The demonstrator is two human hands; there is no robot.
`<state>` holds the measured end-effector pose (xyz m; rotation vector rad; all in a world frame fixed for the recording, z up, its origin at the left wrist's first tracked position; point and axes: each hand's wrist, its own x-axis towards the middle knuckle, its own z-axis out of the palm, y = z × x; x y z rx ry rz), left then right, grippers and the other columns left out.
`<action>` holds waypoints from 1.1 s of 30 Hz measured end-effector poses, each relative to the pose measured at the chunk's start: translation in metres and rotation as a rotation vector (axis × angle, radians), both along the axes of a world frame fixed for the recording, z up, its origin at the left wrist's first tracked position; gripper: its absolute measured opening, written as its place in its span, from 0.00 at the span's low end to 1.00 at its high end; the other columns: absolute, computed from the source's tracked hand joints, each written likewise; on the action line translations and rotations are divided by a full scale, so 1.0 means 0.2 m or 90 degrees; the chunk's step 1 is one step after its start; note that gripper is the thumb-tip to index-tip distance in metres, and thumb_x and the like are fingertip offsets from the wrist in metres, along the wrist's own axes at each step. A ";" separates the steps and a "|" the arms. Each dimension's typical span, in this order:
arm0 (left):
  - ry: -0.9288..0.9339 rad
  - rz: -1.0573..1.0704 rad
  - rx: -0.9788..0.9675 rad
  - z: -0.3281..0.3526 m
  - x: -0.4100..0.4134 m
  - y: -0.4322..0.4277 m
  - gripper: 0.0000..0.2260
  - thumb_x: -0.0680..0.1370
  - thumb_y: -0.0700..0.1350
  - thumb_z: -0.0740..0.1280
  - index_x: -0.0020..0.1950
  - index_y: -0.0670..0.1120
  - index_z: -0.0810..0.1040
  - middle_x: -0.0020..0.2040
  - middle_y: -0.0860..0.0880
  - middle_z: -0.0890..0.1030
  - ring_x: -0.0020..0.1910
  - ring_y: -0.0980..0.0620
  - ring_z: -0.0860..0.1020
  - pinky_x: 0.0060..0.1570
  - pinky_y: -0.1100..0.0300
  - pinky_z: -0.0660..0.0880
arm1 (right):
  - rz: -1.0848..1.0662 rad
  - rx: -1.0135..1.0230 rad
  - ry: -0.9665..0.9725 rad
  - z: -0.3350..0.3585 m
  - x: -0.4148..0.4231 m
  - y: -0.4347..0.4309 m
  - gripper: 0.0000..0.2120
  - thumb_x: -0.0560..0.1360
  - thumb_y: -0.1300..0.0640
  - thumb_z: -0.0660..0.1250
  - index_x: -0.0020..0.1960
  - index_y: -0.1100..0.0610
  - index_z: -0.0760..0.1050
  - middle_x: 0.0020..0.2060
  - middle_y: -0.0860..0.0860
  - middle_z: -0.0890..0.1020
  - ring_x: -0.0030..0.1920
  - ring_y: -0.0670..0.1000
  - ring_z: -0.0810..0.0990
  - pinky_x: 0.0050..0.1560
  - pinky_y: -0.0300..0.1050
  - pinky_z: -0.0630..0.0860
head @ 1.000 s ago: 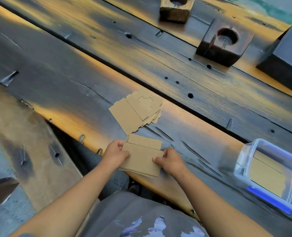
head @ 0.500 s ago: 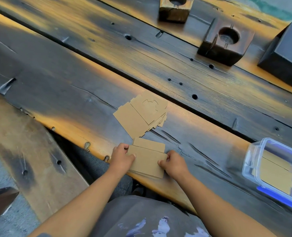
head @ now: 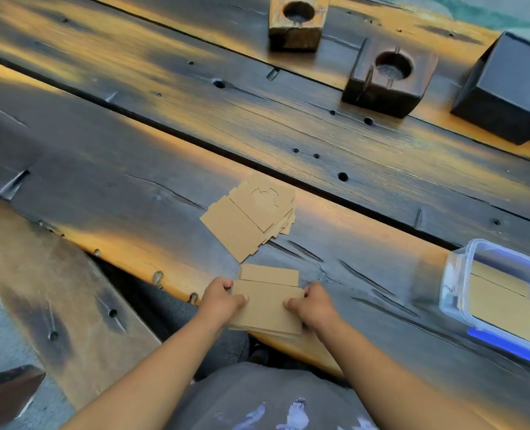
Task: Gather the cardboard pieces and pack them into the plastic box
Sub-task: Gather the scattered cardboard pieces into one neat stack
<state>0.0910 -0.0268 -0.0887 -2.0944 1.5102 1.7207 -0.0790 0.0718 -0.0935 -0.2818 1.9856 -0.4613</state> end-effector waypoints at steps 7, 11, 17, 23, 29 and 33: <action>0.040 0.025 0.010 0.12 -0.06 0.11 0.11 0.72 0.37 0.73 0.49 0.43 0.73 0.50 0.43 0.80 0.44 0.50 0.78 0.36 0.59 0.74 | -0.069 -0.016 -0.045 -0.01 -0.07 0.12 0.19 0.67 0.57 0.75 0.50 0.57 0.68 0.53 0.59 0.80 0.52 0.59 0.81 0.53 0.53 0.79; 0.020 0.000 -0.036 0.20 -0.07 0.09 0.14 0.72 0.38 0.73 0.54 0.39 0.73 0.55 0.39 0.80 0.49 0.46 0.78 0.53 0.49 0.77 | -0.092 -0.063 -0.100 0.01 -0.08 0.12 0.18 0.68 0.59 0.74 0.49 0.58 0.66 0.54 0.62 0.81 0.54 0.61 0.81 0.51 0.55 0.78; -0.006 -0.081 -0.088 0.25 -0.04 -0.08 0.13 0.71 0.42 0.73 0.53 0.45 0.76 0.52 0.42 0.80 0.52 0.44 0.80 0.56 0.47 0.77 | -0.151 -0.103 -0.086 0.06 -0.01 0.01 0.18 0.68 0.59 0.74 0.49 0.58 0.66 0.53 0.61 0.81 0.54 0.61 0.81 0.53 0.56 0.78; 0.041 -0.163 -0.127 0.23 -0.04 -0.44 0.10 0.71 0.41 0.73 0.46 0.51 0.74 0.40 0.51 0.75 0.40 0.50 0.75 0.43 0.57 0.71 | -0.196 -0.107 -0.037 0.07 0.05 -0.27 0.15 0.69 0.57 0.74 0.48 0.57 0.69 0.48 0.55 0.81 0.49 0.55 0.81 0.55 0.55 0.79; 0.061 -0.284 -0.099 0.17 -0.04 -0.91 0.14 0.71 0.42 0.74 0.54 0.46 0.77 0.48 0.47 0.77 0.46 0.49 0.76 0.52 0.54 0.73 | -0.281 -0.105 0.012 0.07 0.19 -0.54 0.15 0.69 0.55 0.74 0.44 0.54 0.67 0.45 0.50 0.78 0.47 0.51 0.79 0.48 0.50 0.76; 0.062 -0.363 -0.095 0.13 -0.06 -1.08 0.12 0.72 0.41 0.73 0.53 0.45 0.77 0.47 0.47 0.76 0.47 0.48 0.76 0.54 0.51 0.75 | -0.342 -0.087 0.024 0.06 0.24 -0.65 0.15 0.68 0.55 0.75 0.44 0.54 0.68 0.44 0.48 0.78 0.46 0.51 0.79 0.47 0.49 0.78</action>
